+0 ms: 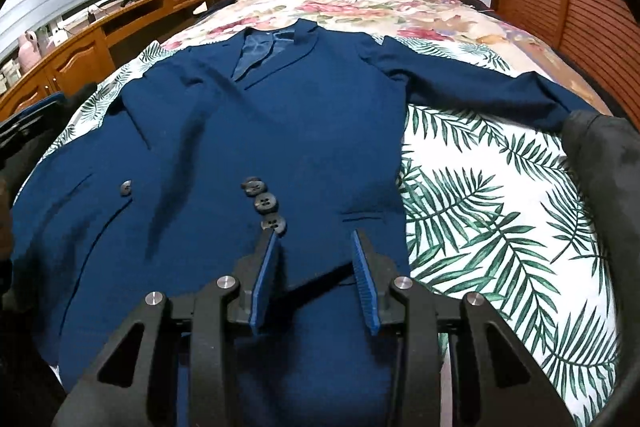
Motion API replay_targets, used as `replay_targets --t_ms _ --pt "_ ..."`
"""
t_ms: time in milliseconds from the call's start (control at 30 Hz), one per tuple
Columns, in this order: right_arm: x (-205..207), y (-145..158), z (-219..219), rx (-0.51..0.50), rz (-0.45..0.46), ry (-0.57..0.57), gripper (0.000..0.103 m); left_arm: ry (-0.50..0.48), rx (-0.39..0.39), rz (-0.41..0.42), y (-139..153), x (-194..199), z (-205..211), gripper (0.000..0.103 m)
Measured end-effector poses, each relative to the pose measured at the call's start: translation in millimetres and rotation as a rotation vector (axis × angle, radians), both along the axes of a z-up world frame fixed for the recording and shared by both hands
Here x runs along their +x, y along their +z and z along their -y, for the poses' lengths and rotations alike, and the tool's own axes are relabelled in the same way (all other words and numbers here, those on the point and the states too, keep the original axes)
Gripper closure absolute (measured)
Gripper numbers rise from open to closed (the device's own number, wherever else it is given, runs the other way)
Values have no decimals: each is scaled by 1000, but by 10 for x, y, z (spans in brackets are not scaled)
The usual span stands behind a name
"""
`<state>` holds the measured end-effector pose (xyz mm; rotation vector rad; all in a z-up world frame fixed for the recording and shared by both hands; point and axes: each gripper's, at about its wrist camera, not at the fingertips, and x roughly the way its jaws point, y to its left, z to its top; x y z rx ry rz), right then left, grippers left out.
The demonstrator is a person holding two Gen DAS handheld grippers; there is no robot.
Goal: Fold large clothes
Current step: 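Move the right gripper to the blazer side edge and grasp it, then lift the side panel and fold it inward over the folded sleeves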
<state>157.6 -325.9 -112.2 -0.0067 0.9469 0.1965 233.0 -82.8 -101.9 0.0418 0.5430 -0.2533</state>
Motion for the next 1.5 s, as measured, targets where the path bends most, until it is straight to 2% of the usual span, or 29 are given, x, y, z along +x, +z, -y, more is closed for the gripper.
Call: replay_targets --t_ms 200,467,633,800,867,933,1033,1267,1500 --pt "111 158 140 -6 44 2 64 0 -3 -21 -135 305 89 46" --pt "478 377 449 -51 100 -38 64 -22 -11 -37 -268 410 126 46" --pt "742 415 597 -59 117 -60 64 -19 -22 -40 -288 447 117 46" --pt "1060 290 766 -73 95 -113 62 -15 -24 -44 -314 455 127 46" --pt "1181 212 844 -83 85 -136 56 -15 -26 -43 -313 451 136 46" --pt "1243 173 905 -82 82 -157 42 -17 -32 -37 -310 437 129 46" --pt "1343 91 1010 -79 62 -201 33 -14 -37 -26 -305 407 127 46" --pt "1520 -128 1228 28 -20 -288 33 -19 -27 -5 -330 335 151 46" --pt "1627 -175 1330 111 -33 -379 33 -22 -27 -8 -340 337 153 46"
